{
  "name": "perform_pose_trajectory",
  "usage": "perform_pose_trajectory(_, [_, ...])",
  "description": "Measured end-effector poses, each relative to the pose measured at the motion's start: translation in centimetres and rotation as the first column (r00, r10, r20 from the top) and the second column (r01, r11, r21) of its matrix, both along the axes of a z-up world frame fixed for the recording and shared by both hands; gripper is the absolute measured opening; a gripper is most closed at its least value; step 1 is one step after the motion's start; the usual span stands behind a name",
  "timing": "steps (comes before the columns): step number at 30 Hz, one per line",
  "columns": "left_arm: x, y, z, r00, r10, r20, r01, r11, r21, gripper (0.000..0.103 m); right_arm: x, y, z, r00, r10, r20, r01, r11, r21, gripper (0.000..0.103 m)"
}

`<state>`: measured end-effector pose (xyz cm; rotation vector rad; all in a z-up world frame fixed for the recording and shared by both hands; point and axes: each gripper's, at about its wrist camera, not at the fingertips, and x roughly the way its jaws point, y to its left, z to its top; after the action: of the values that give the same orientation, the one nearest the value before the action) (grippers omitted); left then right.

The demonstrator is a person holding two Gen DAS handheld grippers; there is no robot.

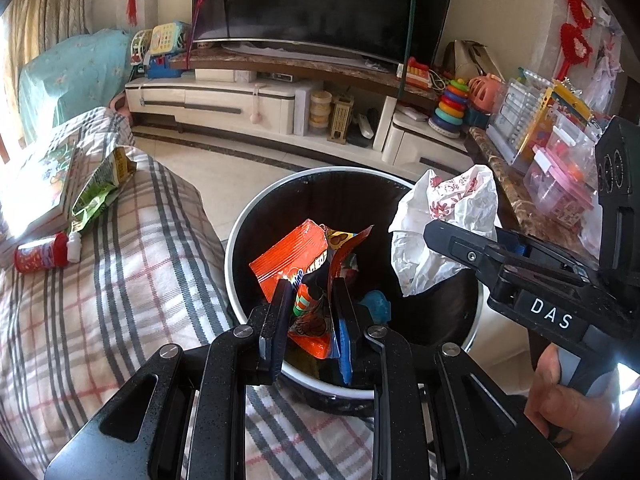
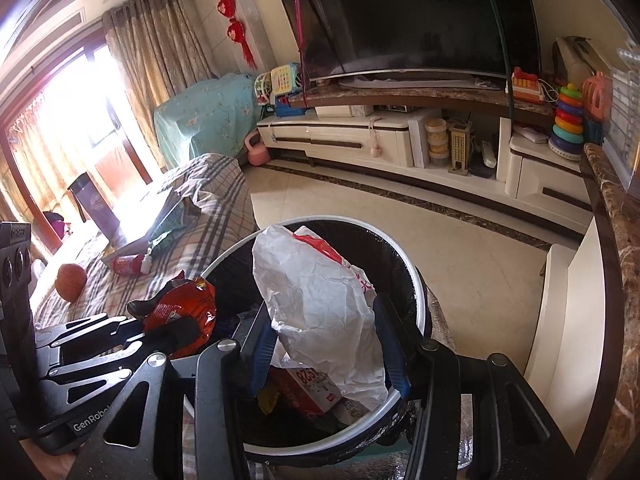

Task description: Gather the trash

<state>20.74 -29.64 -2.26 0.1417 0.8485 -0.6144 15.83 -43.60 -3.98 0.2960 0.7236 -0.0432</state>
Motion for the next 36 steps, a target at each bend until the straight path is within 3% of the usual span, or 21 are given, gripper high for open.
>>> perform_pose_trajectory(22, [0.7,-0.5,-0.1,1.0,-0.013,-0.011,0.013,1.0,0.004,0.023,0.8,-0.3,-0.1,0.999,0.009,-0.031,-0.009,1.0,-0.007,0.052])
perform_pose_trajectory(24, [0.5,-0.4,0.0,1.0,-0.015,-0.011,0.015,1.0,0.003,0.032,0.9,-0.4,-0.1,0.999,0.009,-0.03,-0.009,1.0,-0.005,0.056])
perform_pose_trajectory(26, [0.3,-0.2,0.1,1.0,-0.007,-0.002,0.007,1.0,0.001,0.05,0.8,-0.5,0.0,0.999,0.007,-0.031,-0.007,1.0,0.003,0.059])
perform_pose_trajectory(27, [0.2,0.0,0.2,1.0,-0.001,0.003,0.001,1.0,-0.002,0.054,0.8,-0.6,0.0,1.0,0.006,-0.031,-0.006,1.0,0.008,0.061])
perform_pose_trajectory(29, [-0.1,0.6,0.4,1.0,0.009,0.012,-0.009,1.0,-0.012,0.056,0.6,-0.7,0.1,1.0,0.005,-0.027,-0.005,1.0,0.022,0.071])
perform_pose_trajectory(36, [-1.7,3.6,0.9,0.998,0.054,0.033,-0.052,0.997,-0.05,0.057,-0.9,0.1,1.1,1.0,0.001,0.018,-0.002,0.999,0.047,0.088])
